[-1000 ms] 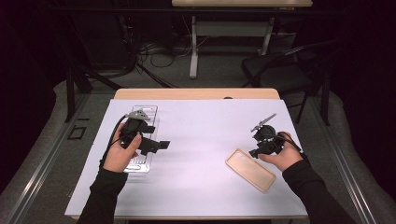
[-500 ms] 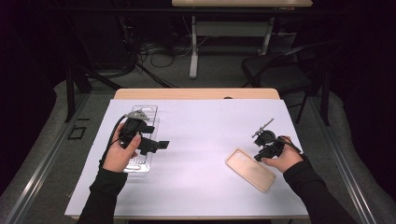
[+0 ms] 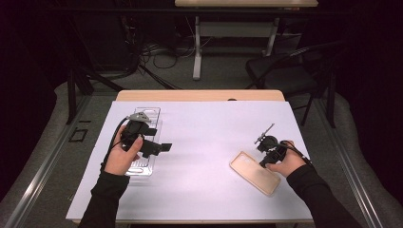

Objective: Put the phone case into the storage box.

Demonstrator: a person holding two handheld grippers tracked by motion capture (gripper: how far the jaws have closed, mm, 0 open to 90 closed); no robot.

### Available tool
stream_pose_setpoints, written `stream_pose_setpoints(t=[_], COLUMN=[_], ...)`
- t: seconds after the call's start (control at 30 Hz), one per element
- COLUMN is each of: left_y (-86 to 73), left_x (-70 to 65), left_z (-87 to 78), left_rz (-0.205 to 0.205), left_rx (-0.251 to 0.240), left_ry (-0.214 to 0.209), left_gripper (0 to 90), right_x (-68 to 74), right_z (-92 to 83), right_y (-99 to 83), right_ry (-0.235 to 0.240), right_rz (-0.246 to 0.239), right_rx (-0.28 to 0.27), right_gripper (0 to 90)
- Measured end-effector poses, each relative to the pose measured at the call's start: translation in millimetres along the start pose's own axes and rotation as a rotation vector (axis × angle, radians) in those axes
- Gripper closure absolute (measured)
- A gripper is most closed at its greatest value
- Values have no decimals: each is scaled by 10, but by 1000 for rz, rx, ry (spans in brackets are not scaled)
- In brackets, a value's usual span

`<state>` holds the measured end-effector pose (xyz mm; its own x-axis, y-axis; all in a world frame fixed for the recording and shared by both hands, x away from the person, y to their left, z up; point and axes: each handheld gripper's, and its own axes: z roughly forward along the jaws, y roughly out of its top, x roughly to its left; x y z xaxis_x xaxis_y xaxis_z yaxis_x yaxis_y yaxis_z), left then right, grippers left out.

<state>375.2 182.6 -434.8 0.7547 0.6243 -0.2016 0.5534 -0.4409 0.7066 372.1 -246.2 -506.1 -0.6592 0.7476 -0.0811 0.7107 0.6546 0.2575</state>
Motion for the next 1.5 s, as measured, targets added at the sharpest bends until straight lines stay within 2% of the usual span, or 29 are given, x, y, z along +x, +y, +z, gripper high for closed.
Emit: stream_pose_setpoints(t=[0.17,0.2,0.27,0.33,0.37,0.57,0.6,0.63,0.67,0.7,0.73,0.83,1.17,1.27,1.3,1.37,1.4,1.5], left_y=[-4,-5,-5,-5,-5,-7,-6,-7,-7,-7,-7,-8,-9,-9,-10,-10,-10,-11], left_x=[2,1,2,2,2,4,4,4,4,5,5,7,11,11,10,11,12,12], left_z=[10,12,15,16,15,14,14,14,14,14,14,12,11,10,12,14,15,16], left_rz=[-4,-5,-2,-2,-2,-4,-3,-3,-2,-3,-4,-4,-6,-6,-8,-6,-6,-10], left_rx=[0,0,3,3,2,0,1,1,2,3,2,1,2,2,2,3,4,4], left_ry=[2,2,2,3,3,1,2,3,3,2,2,3,4,4,4,4,4,4], left_gripper=[96,96,96,96,96,96,96,96,96,96,96,96,96,96,96,96,96,96], right_x=[7,1,3,0,-3,-5,-2,9,27,37,15,9,24,36,27,39,34,35], right_z=[35,12,30,34,56,83,88,111,174,137,135,120,143,167,152,178,169,168], right_y=[-1,12,10,11,2,3,3,-8,-34,-18,-9,10,10,0,12,2,9,11], right_ry=[-1,-8,-5,-3,2,3,4,10,23,8,9,4,-7,0,-2,-1,1,-4], right_rz=[-6,-21,-19,-23,-22,-30,-26,-11,17,17,-18,-42,-51,-39,-53,-41,-51,-53], right_rx=[29,72,66,86,68,80,76,47,-35,30,47,98,100,80,106,77,94,97], right_gripper=[692,698,717,735,737,757,759,763,766,771,775,793,830,830,832,841,843,858])
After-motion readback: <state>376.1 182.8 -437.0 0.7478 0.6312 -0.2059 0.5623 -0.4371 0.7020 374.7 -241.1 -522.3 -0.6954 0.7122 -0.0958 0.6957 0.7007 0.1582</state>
